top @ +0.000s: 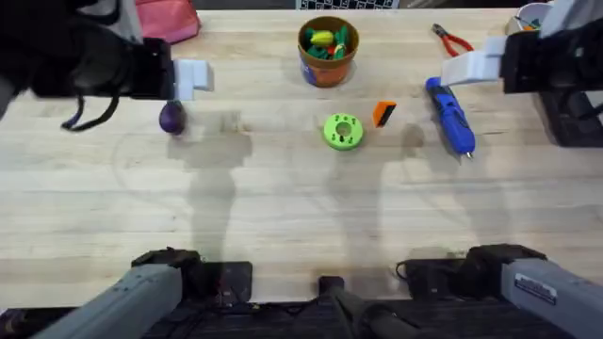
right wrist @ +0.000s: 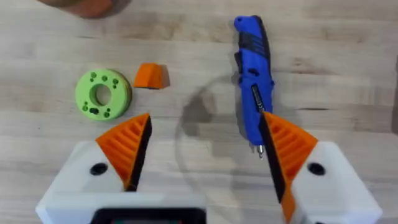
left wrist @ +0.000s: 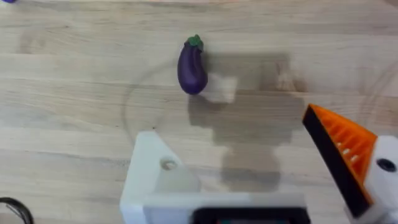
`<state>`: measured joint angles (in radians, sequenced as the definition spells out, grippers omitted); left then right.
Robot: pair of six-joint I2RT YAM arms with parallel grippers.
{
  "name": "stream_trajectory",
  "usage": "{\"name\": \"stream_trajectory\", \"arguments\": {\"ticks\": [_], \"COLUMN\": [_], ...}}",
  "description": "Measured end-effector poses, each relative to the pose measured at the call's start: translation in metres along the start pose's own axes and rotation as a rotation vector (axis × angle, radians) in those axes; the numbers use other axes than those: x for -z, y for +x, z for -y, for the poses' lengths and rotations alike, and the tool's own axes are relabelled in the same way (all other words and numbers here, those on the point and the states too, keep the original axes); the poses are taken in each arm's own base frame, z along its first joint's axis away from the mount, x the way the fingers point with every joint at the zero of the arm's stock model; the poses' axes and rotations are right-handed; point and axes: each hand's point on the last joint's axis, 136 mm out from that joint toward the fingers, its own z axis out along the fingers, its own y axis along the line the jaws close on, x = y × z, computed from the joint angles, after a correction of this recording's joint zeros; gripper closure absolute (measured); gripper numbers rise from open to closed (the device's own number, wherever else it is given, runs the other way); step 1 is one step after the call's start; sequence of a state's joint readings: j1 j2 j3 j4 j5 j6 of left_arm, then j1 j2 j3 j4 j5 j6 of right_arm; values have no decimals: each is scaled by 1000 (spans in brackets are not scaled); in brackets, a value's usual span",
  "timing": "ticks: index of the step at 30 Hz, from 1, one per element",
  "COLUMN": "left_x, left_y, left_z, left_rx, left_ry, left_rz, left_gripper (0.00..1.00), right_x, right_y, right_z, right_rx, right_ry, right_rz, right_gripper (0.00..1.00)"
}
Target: Pick up the gripper from the table and insert it into the empty holder that is missing its gripper. Then pick up a screw, insert it into the mounting hole, and use the screwdriver to tighten it. Finally, clean up the table by picking up the vegetable and placing it into the bucket.
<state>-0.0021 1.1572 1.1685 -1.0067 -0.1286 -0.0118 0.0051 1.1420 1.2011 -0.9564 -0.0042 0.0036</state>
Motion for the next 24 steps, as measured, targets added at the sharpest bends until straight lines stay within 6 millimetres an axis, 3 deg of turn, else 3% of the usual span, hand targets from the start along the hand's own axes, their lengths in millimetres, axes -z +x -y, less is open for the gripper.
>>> {"name": "stream_trajectory", "arguments": {"ticks": [5, 10, 18, 23, 24], "left_x": [-28, -39, -43, -61, -82], "left_y": [7, 13, 20, 1, -13], "left_z": [3, 3, -41, -56, -57], "left_rx": [-14, -16, 94, 113, 95], "left_ry": [-5, -8, -17, 14, 32], "left_rz": [-111, -160, -242, -310, -332], "left_gripper": [15, 15, 16, 15, 16], "right_x": [-11, -11, -11, -11, -11], "right_y": [6, 4, 3, 3, 3], "right_z": [0, 0, 0, 0, 0], "right_rx": [-4, -21, -25, -25, -25], "right_ry": [0, 0, 1, 1, 1], "right_rz": [-54, -48, -46, -46, -46], "right_gripper": [8, 7, 8, 8, 8]}}
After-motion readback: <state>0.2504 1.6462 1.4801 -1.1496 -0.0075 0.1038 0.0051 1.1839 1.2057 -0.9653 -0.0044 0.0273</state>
